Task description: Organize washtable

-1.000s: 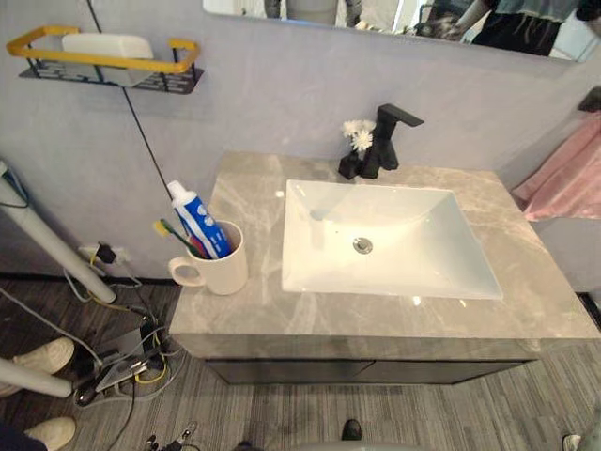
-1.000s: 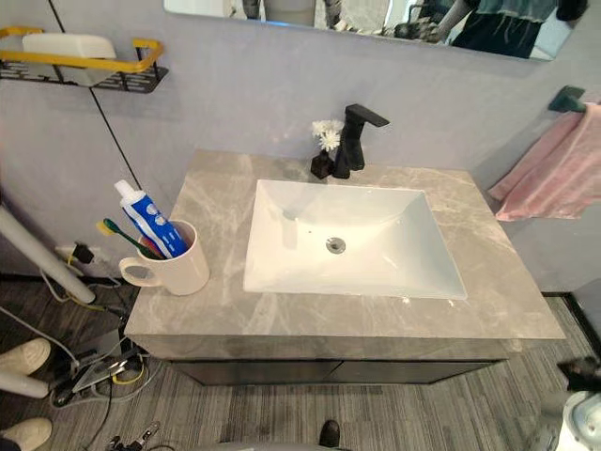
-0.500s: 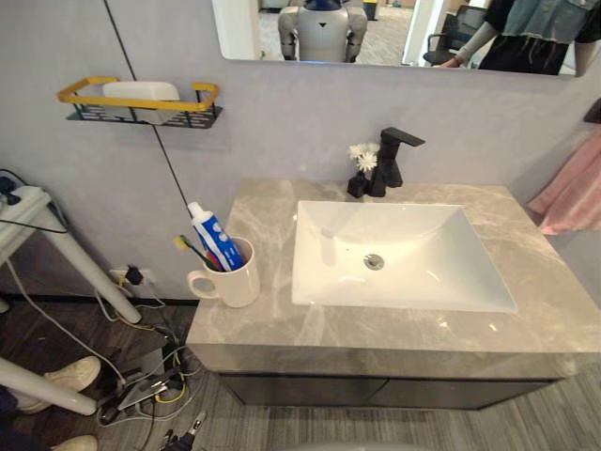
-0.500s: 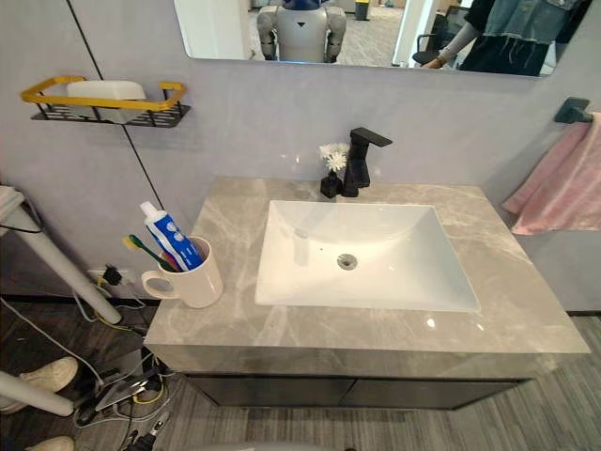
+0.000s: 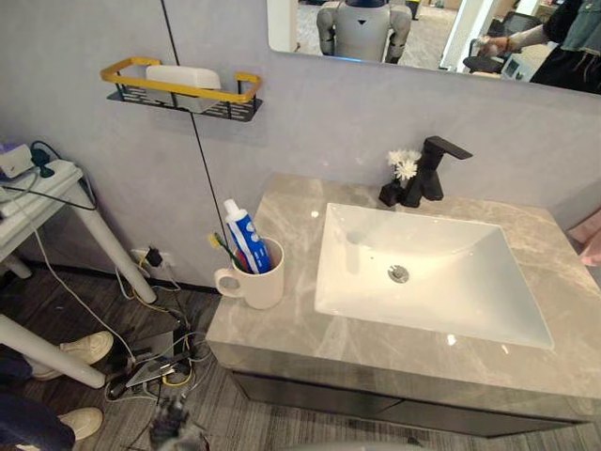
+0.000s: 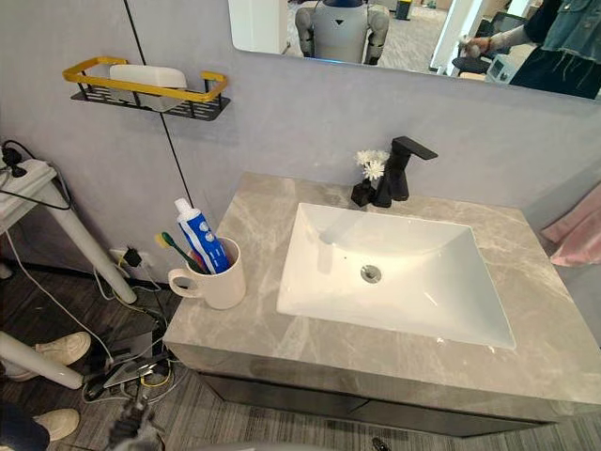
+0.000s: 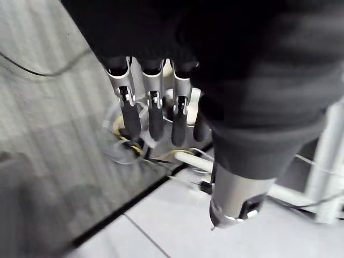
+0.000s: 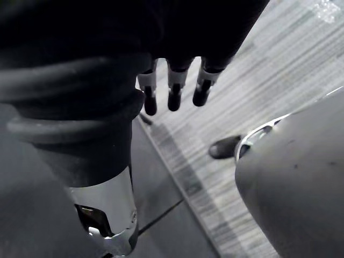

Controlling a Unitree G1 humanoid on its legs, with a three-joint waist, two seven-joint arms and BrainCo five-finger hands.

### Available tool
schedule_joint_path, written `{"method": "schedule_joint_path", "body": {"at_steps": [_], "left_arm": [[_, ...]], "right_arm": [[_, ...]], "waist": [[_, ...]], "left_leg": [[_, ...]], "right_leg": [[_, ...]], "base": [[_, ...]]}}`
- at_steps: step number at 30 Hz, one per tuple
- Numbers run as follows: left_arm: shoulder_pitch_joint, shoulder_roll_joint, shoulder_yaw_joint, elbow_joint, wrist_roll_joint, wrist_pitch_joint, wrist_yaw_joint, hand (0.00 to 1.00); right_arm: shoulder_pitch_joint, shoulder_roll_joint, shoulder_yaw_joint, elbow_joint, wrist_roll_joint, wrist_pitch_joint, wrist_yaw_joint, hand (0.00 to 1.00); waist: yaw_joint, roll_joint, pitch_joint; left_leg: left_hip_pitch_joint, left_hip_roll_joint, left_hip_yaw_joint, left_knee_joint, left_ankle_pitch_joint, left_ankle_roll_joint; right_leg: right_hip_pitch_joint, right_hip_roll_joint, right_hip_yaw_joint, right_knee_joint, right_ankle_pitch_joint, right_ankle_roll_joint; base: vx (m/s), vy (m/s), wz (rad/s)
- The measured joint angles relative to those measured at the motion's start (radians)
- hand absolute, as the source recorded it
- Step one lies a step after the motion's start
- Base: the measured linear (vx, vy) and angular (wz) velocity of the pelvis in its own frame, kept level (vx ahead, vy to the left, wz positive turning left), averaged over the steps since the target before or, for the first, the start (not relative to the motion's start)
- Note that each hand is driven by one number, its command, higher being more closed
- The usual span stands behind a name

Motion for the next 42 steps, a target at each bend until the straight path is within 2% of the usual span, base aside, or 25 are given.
{"method": "schedule_joint_path", "body": {"at_steps": [2,4,5,11,14,17,21,24,34,42], "left_arm": [[0.01,0.006,0.004,-0.114,-0.019,-0.016,0.011,1.0],[0.024,-0.002,0.004,-0.292,-0.053,-0.027,0.016,1.0],[0.029,-0.007,0.004,-0.407,-0.065,-0.037,0.032,1.0],[0.045,-0.026,-0.002,-0.806,-0.064,-0.08,0.08,1.0],[0.049,-0.025,-0.017,-0.953,-0.059,-0.102,0.098,1.0],[0.086,-0.014,-0.092,-1.096,-0.05,-0.116,0.094,1.0],[0.126,-0.013,-0.152,-1.138,-0.031,-0.113,0.054,1.0],[0.174,-0.016,-0.187,-1.14,-0.029,-0.089,-0.005,1.0],[0.29,-0.008,-0.349,-1.141,-0.014,-0.047,-0.123,1.0],[0.325,0.061,-0.449,-1.139,-0.014,0.012,-0.21,1.0]], "right_arm": [[-0.003,-0.003,0.019,-0.012,-0.006,-0.004,0.0,0.0],[-0.002,-0.004,0.036,-0.011,-0.025,-0.005,0.0,0.0],[-0.001,-0.003,0.038,-0.009,-0.033,-0.005,0.0,0.0],[-0.003,-0.005,0.118,-0.006,-0.052,-0.006,0.002,0.0],[-0.003,-0.007,0.149,-0.006,-0.067,-0.006,0.002,0.0],[-0.002,-0.008,0.161,-0.006,-0.069,-0.011,0.004,0.0],[-0.001,-0.013,0.186,-0.006,-0.075,-0.015,0.007,0.0],[-0.001,-0.013,0.186,-0.007,-0.076,-0.015,0.02,0.0],[0.001,-0.019,0.186,-0.009,-0.077,-0.015,0.046,0.0],[0.004,-0.021,0.186,-0.019,-0.112,-0.013,0.05,0.0]], "waist": [[0.002,0.005,0.003],[0.005,0.005,0.003],[0.016,0.004,0.004],[0.026,0.005,0.01],[0.027,0.004,0.012],[0.027,0.002,0.013],[0.026,0.004,0.014],[0.025,0.004,0.014],[0.027,0.006,0.012],[0.027,0.01,0.006]], "left_leg": [[-0.004,-0.003,-0.001,0.002,0.0,0.0],[-0.019,-0.007,-0.014,0.007,0.0,0.0],[-0.024,-0.007,-0.021,0.011,0.0,0.0],[-0.04,-0.005,-0.045,0.019,-0.002,0.001],[-0.041,-0.006,-0.053,0.019,-0.002,0.001],[-0.04,-0.006,-0.056,0.02,-0.002,0.001],[-0.04,-0.004,-0.055,0.02,-0.002,0.001],[-0.039,-0.003,-0.053,0.02,-0.002,0.001],[-0.036,-0.001,-0.034,0.021,-0.002,0.001],[-0.035,0.0,-0.022,0.025,-0.002,0.001]], "right_leg": [[0.001,-0.004,-0.003,0.0,-0.001,0.001],[0.001,-0.008,-0.024,0.002,-0.005,0.004],[0.002,-0.008,-0.029,0.005,-0.008,0.005],[0.002,-0.011,-0.057,0.038,-0.032,0.002],[0.007,-0.012,-0.064,0.038,-0.032,0.002],[0.011,-0.012,-0.068,0.038,-0.032,0.002],[0.011,-0.01,-0.067,0.038,-0.032,0.002],[0.01,-0.01,-0.065,0.037,-0.032,0.002],[0.0,-0.009,-0.047,0.04,-0.032,0.002],[-0.003,-0.009,-0.04,0.04,-0.031,0.002]], "base": [[0.02,0.013,0.08],[0.01,-0.001,0.25],[0.01,-0.012,0.24],[-0.01,-0.016,0.19],[-0.01,-0.007,0.09],[0.0,-0.005,0.03],[0.0,0.0,0.0],[0.0,0.0,0.0],[0.0,-0.003,-0.04],[0.0,-0.002,-0.02]]}}
